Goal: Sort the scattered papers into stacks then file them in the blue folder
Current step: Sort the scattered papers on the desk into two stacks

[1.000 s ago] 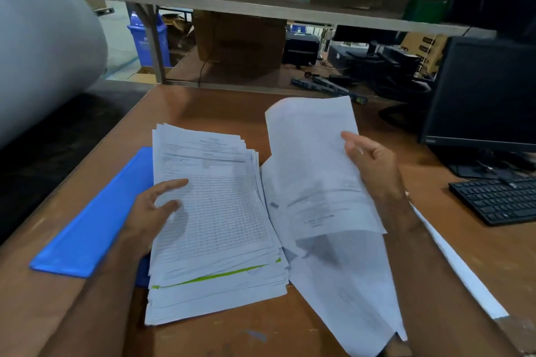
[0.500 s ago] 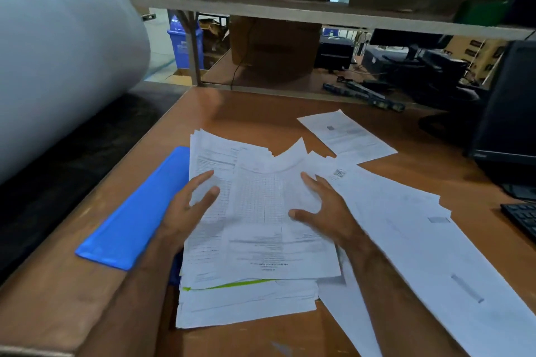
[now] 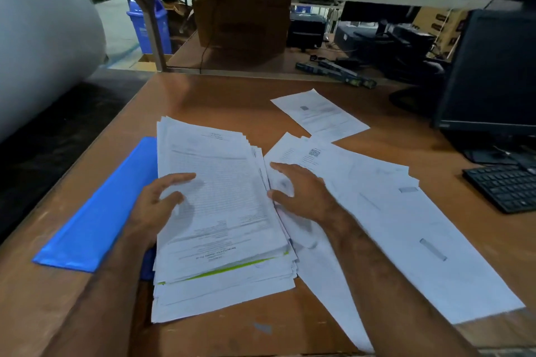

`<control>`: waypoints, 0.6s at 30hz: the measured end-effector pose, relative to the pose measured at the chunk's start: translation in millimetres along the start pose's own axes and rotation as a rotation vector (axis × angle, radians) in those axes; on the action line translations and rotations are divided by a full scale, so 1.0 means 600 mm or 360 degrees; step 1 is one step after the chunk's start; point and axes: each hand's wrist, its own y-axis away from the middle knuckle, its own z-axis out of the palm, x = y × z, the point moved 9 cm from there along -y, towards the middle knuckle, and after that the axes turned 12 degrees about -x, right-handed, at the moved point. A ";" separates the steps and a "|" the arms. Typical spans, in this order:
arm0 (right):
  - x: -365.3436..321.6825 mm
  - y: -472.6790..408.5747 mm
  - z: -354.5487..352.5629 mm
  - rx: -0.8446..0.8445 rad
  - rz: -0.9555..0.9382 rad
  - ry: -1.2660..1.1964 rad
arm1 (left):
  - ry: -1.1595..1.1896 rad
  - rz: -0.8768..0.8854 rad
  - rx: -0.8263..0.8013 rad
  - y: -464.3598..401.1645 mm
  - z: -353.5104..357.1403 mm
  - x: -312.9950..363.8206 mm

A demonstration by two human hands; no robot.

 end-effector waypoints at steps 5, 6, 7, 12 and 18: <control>0.109 0.130 -0.011 -0.0217 0.0567 0.0375 | 0.0151 -0.0013 -0.0018 -0.008 0.002 -0.006; 0.117 0.149 0.001 -0.0217 0.0633 0.0364 | 0.0159 -0.0028 -0.0003 -0.008 0.002 -0.011; 0.118 0.160 0.013 -0.0181 0.0660 0.0372 | 0.0157 -0.0046 0.0022 -0.007 0.002 -0.013; 0.107 0.129 0.027 0.0052 0.0555 0.0518 | -0.0131 -0.0037 0.0079 0.003 0.004 0.003; 0.078 0.121 -0.014 0.0209 0.0296 0.0807 | -0.0095 -0.0064 0.0080 0.007 0.005 0.006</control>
